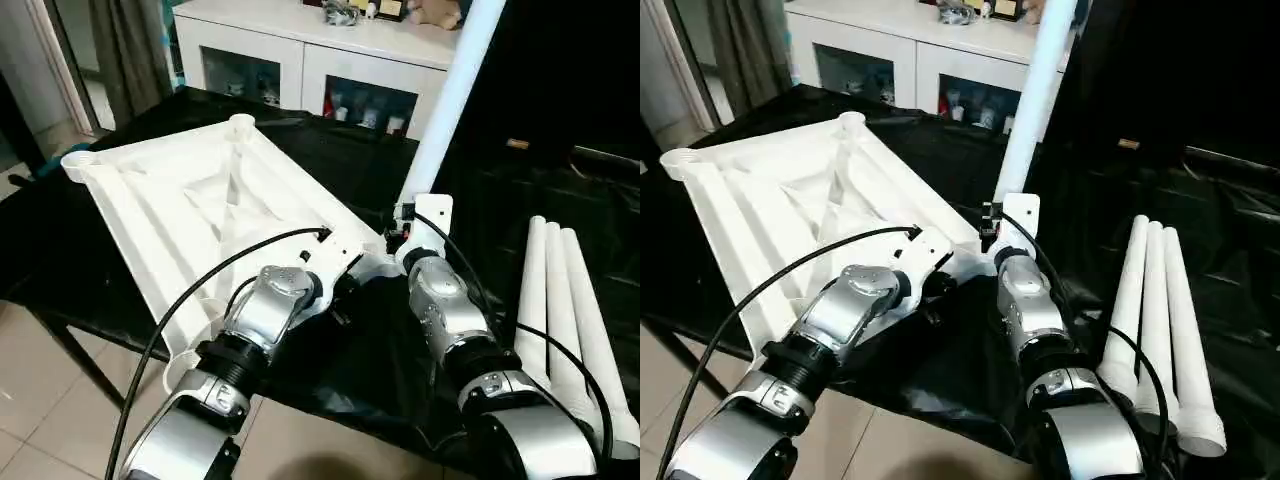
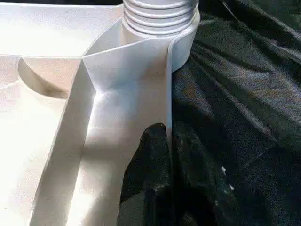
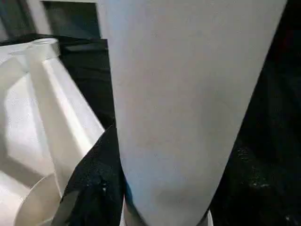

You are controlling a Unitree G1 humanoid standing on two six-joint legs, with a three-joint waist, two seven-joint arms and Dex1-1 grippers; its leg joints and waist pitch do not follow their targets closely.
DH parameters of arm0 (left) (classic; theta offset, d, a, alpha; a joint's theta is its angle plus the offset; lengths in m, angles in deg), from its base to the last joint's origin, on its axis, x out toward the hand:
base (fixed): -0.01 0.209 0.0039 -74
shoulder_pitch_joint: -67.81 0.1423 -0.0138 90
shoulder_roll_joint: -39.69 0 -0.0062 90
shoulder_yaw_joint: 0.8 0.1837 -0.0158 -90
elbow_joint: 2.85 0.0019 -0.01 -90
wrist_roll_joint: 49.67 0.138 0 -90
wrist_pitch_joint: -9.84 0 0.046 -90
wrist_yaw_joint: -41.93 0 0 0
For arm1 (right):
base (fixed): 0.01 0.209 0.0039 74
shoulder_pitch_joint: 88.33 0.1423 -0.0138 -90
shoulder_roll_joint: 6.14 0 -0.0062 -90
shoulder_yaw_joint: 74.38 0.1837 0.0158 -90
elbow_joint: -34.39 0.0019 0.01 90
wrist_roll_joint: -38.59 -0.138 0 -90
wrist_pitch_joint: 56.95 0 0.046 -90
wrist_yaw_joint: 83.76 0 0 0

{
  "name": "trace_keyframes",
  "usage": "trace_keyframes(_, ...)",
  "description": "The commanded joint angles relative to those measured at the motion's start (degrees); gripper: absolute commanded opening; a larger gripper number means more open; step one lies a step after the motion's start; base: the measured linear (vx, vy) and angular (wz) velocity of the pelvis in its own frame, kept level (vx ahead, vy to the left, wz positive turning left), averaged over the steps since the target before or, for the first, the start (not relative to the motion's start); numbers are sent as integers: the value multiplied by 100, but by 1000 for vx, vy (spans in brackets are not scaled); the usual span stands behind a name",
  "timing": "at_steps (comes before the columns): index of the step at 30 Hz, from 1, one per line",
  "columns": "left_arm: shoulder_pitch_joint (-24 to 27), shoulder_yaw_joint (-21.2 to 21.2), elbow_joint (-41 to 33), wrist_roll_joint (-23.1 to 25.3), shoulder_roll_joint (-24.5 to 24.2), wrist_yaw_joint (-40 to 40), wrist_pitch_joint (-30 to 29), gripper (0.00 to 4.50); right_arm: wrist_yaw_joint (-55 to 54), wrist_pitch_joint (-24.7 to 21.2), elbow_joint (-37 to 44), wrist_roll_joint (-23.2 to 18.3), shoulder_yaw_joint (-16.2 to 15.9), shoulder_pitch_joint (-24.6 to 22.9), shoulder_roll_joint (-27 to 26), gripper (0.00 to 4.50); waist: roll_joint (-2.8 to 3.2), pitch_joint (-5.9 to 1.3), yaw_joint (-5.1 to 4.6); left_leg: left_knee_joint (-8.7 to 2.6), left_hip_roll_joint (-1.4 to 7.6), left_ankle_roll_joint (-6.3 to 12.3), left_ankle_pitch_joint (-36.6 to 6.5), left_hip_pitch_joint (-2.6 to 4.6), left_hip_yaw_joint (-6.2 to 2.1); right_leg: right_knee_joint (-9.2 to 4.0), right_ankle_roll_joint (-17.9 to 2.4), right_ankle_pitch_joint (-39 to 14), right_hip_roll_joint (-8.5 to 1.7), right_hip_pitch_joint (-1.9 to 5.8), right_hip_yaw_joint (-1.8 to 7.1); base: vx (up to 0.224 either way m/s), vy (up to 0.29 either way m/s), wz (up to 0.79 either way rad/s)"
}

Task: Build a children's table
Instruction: Rotate leg to tighten

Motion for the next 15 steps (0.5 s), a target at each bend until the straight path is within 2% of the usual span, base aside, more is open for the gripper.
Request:
trace_keyframes(1, 66, -5, -128, -47, 20, 66, 69, 0, 102, -469, -914, 88, -56, -445, -44, 246, 35, -66, 7, -466, 286, 263, -804, -46, -55, -492, -999, 223, -374, 34, 321, 0, 0, 0)
trace_keyframes(2, 74, -6, -136, -59, 13, 50, 80, 0, 81, -438, -882, 79, -30, -440, -40, 246, 58, -63, 9, -467, 287, 267, -790, -39, -55, -488, -1031, 231, -378, 30, 323, 0, 0, 0)
trace_keyframes(4, 79, 17, -147, -77, -7, -15, 168, 0, 155, -392, -848, 52, -6, -427, -28, 246, 58, -75, 0, -455, 281, 276, -771, -30, -44, -488, -1092, 205, -376, 26, 327, 0, 0, 0)
trace_keyframes(5, 100, 102, -197, -105, -53, -207, 293, 0, 365, -300, -802, 41, -24, -415, 4, 276, 70, -76, 13, -449, 290, 283, -692, -44, -42, -483, -1091, 315, -392, 31, 333, 0, 0, 0)
trace_keyframes(6, 115, 168, -233, -109, -89, -332, 329, 0, 492, -228, -762, 21, -23, -414, 20, 285, 51, -81, 16, -450, 282, 314, -648, -52, -42, -476, -1092, 350, -378, 48, 325, 0, 0, 0)
trace_keyframes(7, 115, 168, -233, -109, -89, -332, 329, 0, 492, -228, -762, 21, -23, -414, 20, 285, 45, -105, 13, -406, 258, 396, -432, -79, -31, -443, -1096, 629, -361, 74, 332, 0, 0, 0)
trace_keyframes(8, 147, 233, -278, -128, -138, -473, 457, 0, 863, -146, -605, -77, 9, -438, 54, 294, 77, -103, 21, -398, 254, 484, -229, -87, -22, -422, -1121, 938, -360, 67, 337, 0, 0, 0)
trace_keyframes(9, 161, 237, -301, -147, -148, -500, 465, 0, 1006, -119, -549, -101, 18, -451, 69, 306, 54, -109, 20, -377, 245, 537, -169, -87, -7, -413, -1130, 1079, -348, 70, 339, 0, 0, 0)
trace_keyframes(12, 168, 298, -353, -175, -281, -741, 613, 0, 1695, -108, 8, -285, -9, -653, 253, 330, 75, -105, 42, -348, 242, 781, -66, -70, 18, -392, -1252, 1408, -344, 63, 354, 0, 0, 0)
trace_keyframes(15, 166, 346, -389, -210, -425, -998, 711, 0, 2273, -229, 591, -442, -104, -903, 453, 352, 65, -137, 58, -290, 247, 1019, 317, -55, 22, -312, -1429, 2057, -330, 74, 362, 0, 0, 0)
